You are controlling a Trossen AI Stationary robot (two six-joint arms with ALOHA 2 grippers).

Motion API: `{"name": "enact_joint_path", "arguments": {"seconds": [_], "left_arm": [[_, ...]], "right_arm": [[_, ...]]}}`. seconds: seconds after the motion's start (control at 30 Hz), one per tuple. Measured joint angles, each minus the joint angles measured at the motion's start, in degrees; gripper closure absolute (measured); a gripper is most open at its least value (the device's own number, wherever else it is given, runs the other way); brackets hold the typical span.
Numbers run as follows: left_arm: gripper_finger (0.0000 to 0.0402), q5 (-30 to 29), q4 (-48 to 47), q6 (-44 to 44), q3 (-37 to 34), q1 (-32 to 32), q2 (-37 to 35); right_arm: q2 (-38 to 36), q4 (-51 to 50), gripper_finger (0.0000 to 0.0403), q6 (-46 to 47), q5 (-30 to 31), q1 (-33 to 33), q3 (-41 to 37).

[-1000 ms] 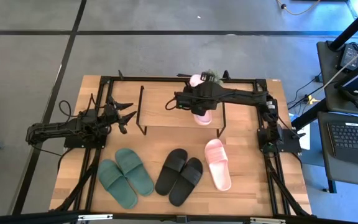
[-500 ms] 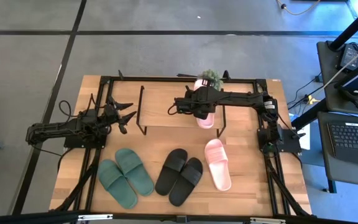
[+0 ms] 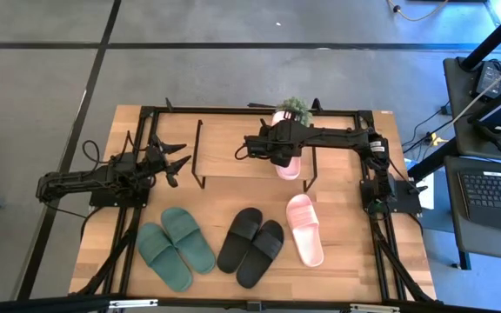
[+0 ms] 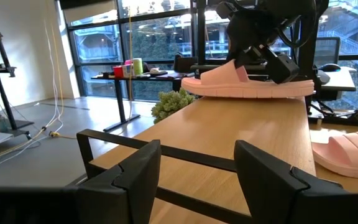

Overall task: Pick and place slides into the shelf
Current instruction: Put the right pink slide on the shelf

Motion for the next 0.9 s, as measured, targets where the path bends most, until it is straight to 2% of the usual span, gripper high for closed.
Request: {"name": "enact_joint_path", "arguments": {"seconds": [0.07,0.2,0.4,0.9], "left_arm": [[0.0204,0.0,0.0,0.0,0.0,0.0,0.0],[0.0204,0.0,0.0,0.0,0.0,0.0,0.0],[0.0204,0.0,0.0,0.0,0.0,0.0,0.0],[0.0204,0.0,0.0,0.0,0.0,0.0,0.0]], "right_arm": [[0.0,0.0,0.0385,0.1,0.0,0.0,0.0],[0.0,0.0,0.0349,0.7,-0.2,0.0,0.0],[-0.1,0.0,0.0315,-0.2,-2.9,0.0,0.0],[-0.1,0.0,0.0225,-0.2,-3.4,0.0,0.0]]}}
